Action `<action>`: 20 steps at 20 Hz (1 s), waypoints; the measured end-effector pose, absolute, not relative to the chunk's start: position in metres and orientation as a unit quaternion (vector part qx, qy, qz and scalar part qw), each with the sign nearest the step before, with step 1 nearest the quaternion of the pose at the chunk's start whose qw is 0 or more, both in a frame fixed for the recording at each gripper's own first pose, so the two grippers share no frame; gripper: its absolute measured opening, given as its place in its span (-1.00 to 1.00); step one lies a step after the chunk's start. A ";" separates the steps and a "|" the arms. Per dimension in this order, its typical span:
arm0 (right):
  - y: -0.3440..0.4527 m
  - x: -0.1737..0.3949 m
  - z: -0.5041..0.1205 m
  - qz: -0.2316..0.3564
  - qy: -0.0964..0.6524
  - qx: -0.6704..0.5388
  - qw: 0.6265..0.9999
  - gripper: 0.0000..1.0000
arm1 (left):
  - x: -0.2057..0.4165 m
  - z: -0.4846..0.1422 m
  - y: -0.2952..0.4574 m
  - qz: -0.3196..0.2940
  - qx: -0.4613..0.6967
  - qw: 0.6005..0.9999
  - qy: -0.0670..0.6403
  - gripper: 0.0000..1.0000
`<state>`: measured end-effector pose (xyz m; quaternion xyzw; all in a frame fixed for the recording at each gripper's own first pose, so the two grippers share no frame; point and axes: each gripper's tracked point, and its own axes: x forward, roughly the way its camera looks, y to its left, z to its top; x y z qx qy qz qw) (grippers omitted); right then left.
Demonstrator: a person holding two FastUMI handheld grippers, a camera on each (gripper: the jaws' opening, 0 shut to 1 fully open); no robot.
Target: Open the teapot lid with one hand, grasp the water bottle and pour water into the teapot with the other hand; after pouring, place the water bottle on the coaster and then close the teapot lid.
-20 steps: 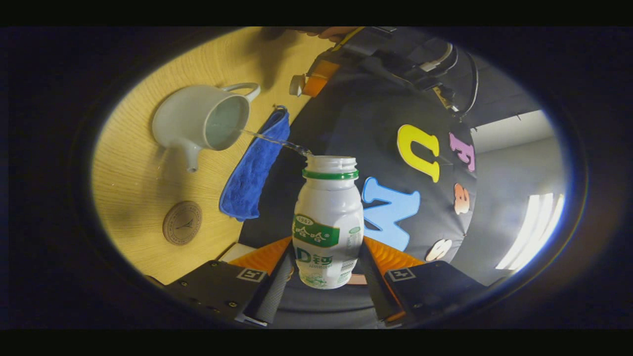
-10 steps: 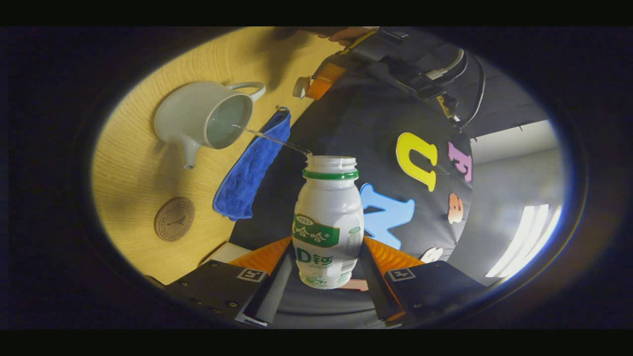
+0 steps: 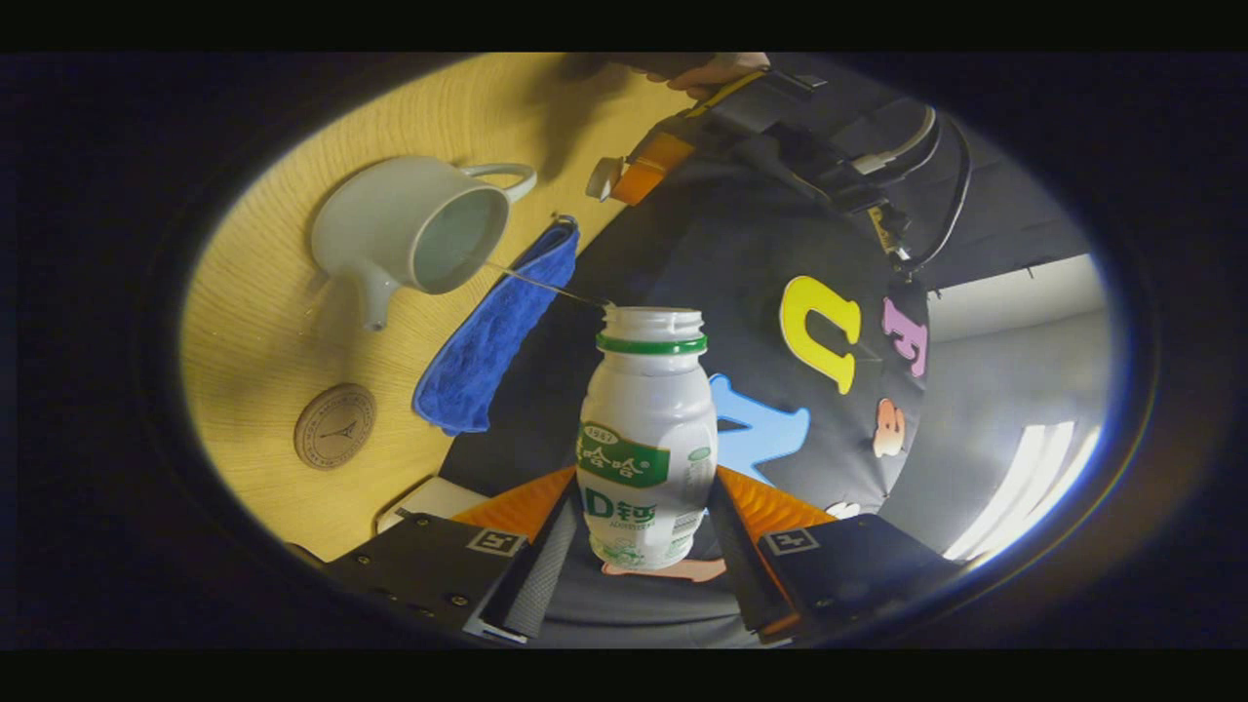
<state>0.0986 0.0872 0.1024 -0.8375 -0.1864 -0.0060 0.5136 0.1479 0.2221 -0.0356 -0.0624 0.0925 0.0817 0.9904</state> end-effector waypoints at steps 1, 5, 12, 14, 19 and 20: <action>0.088 0.099 0.102 -0.005 -0.188 -0.840 0.510 0.46 | 0.147 -0.036 0.222 0.082 -0.062 0.990 0.093 -0.80; 0.090 0.097 0.104 -0.009 -0.199 -0.847 0.492 0.47 | 0.147 -0.036 0.222 0.083 -0.062 0.990 0.092 -0.80; 0.071 0.100 0.073 0.008 -0.142 -0.782 0.607 0.47 | 0.148 -0.035 0.221 0.081 -0.065 0.990 0.092 -0.80; 0.065 0.099 0.059 0.017 -0.116 -0.746 0.656 0.47 | 0.148 -0.037 0.220 0.079 -0.066 0.990 0.093 -0.72; 0.057 0.097 0.038 0.030 -0.059 -0.616 0.785 0.47 | 0.148 -0.038 0.219 0.081 -0.060 0.990 0.096 -0.72; 0.057 0.099 0.037 0.031 -0.048 -0.587 0.807 0.47 | 0.148 -0.037 0.219 0.081 -0.059 0.990 0.095 -0.72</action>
